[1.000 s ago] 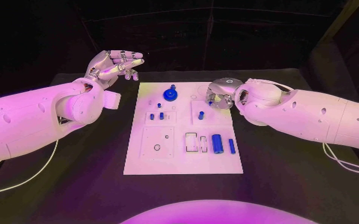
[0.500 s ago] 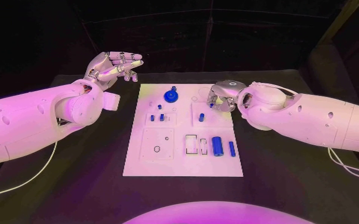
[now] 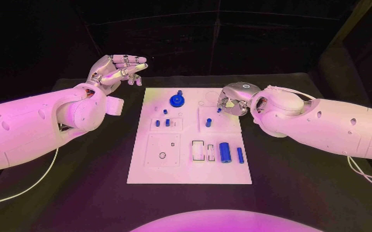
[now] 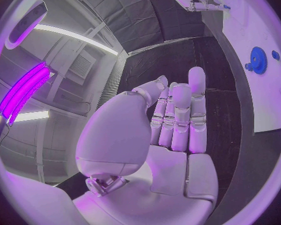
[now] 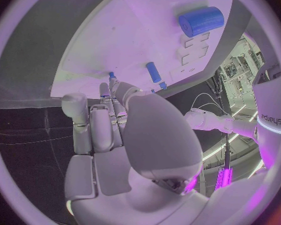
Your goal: Assemble the parts on the task board
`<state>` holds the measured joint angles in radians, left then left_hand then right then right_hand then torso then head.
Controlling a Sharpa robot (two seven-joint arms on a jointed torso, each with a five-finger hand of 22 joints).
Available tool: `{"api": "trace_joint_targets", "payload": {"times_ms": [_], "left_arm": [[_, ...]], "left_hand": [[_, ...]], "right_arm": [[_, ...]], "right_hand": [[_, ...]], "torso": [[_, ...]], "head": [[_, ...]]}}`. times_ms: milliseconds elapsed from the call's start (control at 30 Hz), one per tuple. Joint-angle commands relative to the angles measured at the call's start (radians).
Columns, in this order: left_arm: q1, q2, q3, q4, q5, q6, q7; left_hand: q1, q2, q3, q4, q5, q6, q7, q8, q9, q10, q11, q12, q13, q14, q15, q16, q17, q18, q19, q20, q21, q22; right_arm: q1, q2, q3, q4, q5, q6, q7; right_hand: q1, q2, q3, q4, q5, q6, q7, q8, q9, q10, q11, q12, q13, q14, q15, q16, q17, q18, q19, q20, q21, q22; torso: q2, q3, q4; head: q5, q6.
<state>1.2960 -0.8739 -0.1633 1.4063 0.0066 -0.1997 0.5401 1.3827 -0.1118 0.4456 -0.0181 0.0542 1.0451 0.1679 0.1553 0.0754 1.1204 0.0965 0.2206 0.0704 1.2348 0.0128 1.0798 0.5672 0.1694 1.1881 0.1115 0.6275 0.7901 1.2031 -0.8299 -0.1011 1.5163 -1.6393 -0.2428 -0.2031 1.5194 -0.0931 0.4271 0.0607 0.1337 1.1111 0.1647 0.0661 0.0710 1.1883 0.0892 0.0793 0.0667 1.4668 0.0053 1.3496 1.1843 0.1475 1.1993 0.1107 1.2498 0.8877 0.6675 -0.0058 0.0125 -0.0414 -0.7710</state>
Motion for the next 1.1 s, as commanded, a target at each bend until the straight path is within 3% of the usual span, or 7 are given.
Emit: {"api": "trace_joint_targets", "payload": {"times_ms": [33,200,367,633,833,1100], "left_arm": [[0.001,0.000,0.001,-0.001,0.004,0.002,0.006],[0.001,0.000,0.001,-0.002,0.004,0.002,0.006],[0.001,0.003,0.001,-0.002,0.004,0.003,0.006],[0.001,0.004,0.001,-0.001,0.004,0.004,0.005],[0.001,0.005,0.001,-0.002,0.004,0.006,0.004],[0.001,0.008,0.000,-0.004,0.004,0.008,0.004]], "left_hand": [[0.006,-0.001,-0.001,-0.007,0.003,0.000,0.004,0.000,-0.001,-0.002,0.003,-0.003,-0.001,-0.007,0.000,-0.007,0.000,0.014,-0.005,0.001,-0.004,-0.001],[0.006,-0.001,-0.001,-0.007,0.003,0.000,0.004,0.000,-0.001,-0.002,0.003,-0.003,-0.001,-0.007,0.000,-0.007,0.000,0.014,-0.005,0.001,-0.004,-0.001],[0.006,-0.001,-0.001,-0.007,0.003,0.000,0.004,0.000,-0.001,-0.002,0.003,-0.003,-0.001,-0.007,0.000,-0.007,0.000,0.014,-0.005,0.001,-0.004,-0.001],[0.006,-0.001,-0.001,-0.007,0.003,0.000,0.004,0.000,-0.001,-0.002,0.003,-0.003,-0.001,-0.007,0.000,-0.007,0.000,0.014,-0.005,0.001,-0.004,-0.001],[0.006,0.000,-0.001,-0.008,0.003,-0.001,0.005,-0.001,-0.002,-0.003,0.004,-0.004,-0.002,-0.007,0.001,-0.008,-0.001,0.014,-0.004,0.001,-0.005,-0.002],[0.006,0.000,-0.001,-0.008,0.003,-0.001,0.005,-0.001,-0.002,-0.003,0.004,-0.004,-0.002,-0.007,0.001,-0.008,-0.001,0.014,-0.004,0.001,-0.005,-0.002]], "right_arm": [[0.007,-0.013,0.002,0.025,0.010,-0.031,-0.013],[0.018,-0.032,0.027,0.077,0.019,-0.038,-0.019],[0.027,-0.027,0.035,0.082,0.021,-0.020,-0.043],[0.030,-0.007,0.038,0.050,0.022,0.003,-0.067],[0.029,0.008,0.037,0.029,0.021,0.022,-0.067],[0.020,0.027,0.037,0.007,0.021,0.049,-0.061]], "right_hand": [[-0.014,-0.003,0.006,0.000,-0.004,0.001,-0.005,0.002,-0.002,0.006,0.000,0.002,-0.001,0.036,-0.001,0.004,0.001,-0.018,0.008,-0.001,0.004,0.001],[-0.014,-0.003,0.007,0.000,-0.004,0.002,-0.005,0.002,-0.002,0.006,0.000,0.002,-0.001,0.036,-0.001,0.005,0.002,-0.019,0.009,-0.001,0.005,0.004],[-0.038,-0.020,0.016,-0.001,-0.019,-0.012,-0.002,-0.003,-0.004,-0.007,0.004,-0.005,-0.003,0.035,0.003,0.005,-0.001,-0.018,0.005,0.001,0.003,-0.001],[-0.084,-0.062,0.024,0.008,-0.032,-0.060,0.012,-0.005,-0.007,-0.068,0.021,-0.016,-0.005,0.030,0.017,-0.001,-0.017,-0.016,-0.006,0.014,-0.007,-0.017],[-0.108,-0.088,0.011,0.012,-0.035,-0.089,0.011,-0.006,-0.007,-0.095,0.024,-0.014,-0.004,0.027,0.021,-0.005,-0.027,-0.014,-0.011,0.019,-0.015,-0.029],[-0.122,-0.099,-0.029,0.013,-0.043,-0.117,0.012,-0.005,-0.006,-0.127,0.028,-0.011,-0.003,0.023,0.023,-0.013,-0.044,-0.010,-0.021,0.022,-0.031,-0.052]], "torso": [[0.001,0.0001,0.0002],[0.000,-0.0001,-0.0008],[0.000,-0.0005,0.0006],[0.002,-0.0017,0.0006],[0.003,0.0006,-0.0008],[0.003,0.0010,-0.0003]], "head": [[-0.001,0.001],[-0.002,0.002],[-0.003,0.004],[-0.005,0.005],[-0.003,0.004],[-0.001,0.002]]}}
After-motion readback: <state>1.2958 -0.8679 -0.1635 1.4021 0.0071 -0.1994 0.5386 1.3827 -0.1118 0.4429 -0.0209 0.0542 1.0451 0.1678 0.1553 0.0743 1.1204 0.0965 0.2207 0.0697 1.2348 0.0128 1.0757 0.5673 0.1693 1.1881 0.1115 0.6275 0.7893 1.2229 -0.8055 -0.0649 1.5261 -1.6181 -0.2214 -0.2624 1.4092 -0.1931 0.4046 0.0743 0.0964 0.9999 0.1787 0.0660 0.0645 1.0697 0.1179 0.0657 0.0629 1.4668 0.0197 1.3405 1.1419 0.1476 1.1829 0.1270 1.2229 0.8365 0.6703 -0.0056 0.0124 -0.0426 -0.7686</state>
